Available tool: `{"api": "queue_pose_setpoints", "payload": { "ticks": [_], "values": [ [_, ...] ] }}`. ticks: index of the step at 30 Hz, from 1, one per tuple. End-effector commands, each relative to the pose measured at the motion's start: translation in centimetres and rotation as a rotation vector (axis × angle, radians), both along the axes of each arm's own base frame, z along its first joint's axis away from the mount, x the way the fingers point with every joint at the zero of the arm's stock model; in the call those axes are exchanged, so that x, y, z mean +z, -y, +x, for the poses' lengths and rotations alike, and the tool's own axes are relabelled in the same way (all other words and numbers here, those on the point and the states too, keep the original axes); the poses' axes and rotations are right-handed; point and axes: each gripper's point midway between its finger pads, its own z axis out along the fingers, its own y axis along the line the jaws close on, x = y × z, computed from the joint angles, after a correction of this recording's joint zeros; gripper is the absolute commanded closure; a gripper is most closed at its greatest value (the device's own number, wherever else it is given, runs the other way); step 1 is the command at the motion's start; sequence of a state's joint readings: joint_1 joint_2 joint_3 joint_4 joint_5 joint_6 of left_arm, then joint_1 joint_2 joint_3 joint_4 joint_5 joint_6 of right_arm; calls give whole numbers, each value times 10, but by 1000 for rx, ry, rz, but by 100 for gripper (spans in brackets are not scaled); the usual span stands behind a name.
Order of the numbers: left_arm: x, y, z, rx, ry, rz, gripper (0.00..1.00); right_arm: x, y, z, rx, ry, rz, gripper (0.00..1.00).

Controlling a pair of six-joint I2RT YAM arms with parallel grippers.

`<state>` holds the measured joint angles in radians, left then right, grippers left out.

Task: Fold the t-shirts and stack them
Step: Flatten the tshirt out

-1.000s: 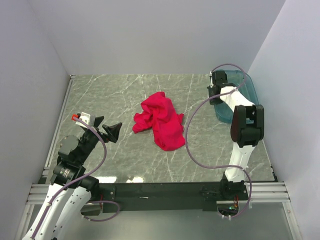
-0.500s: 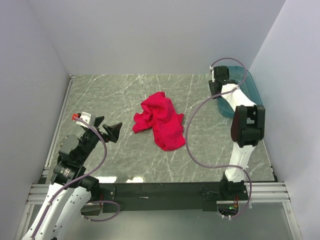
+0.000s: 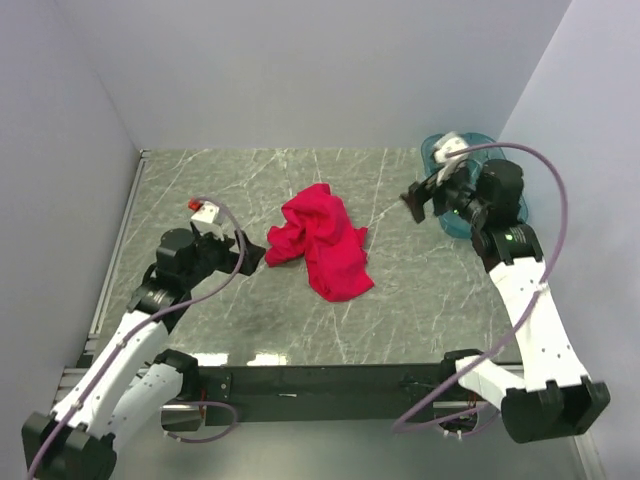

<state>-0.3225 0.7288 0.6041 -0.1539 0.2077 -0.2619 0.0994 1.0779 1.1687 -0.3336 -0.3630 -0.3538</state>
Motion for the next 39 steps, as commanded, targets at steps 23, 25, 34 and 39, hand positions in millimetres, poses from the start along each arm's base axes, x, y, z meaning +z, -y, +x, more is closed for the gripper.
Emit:
{"api": "queue_pose_setpoints", "payload": {
  "ticks": [23, 25, 34, 39],
  "values": [
    [-87, 107, 198, -383, -171, 327, 33, -125, -51, -96, 508, -395, 252, 8],
    [-102, 106, 204, -399, -188, 364, 32, -126, -50, -96, 505, -399, 253, 8],
    [-130, 107, 226, -464, -196, 469, 32, -129, -50, -96, 507, -405, 250, 8],
    [-130, 122, 230, -514, -193, 414, 50, -133, -50, -96, 508, -418, 249, 8]
  ]
}}
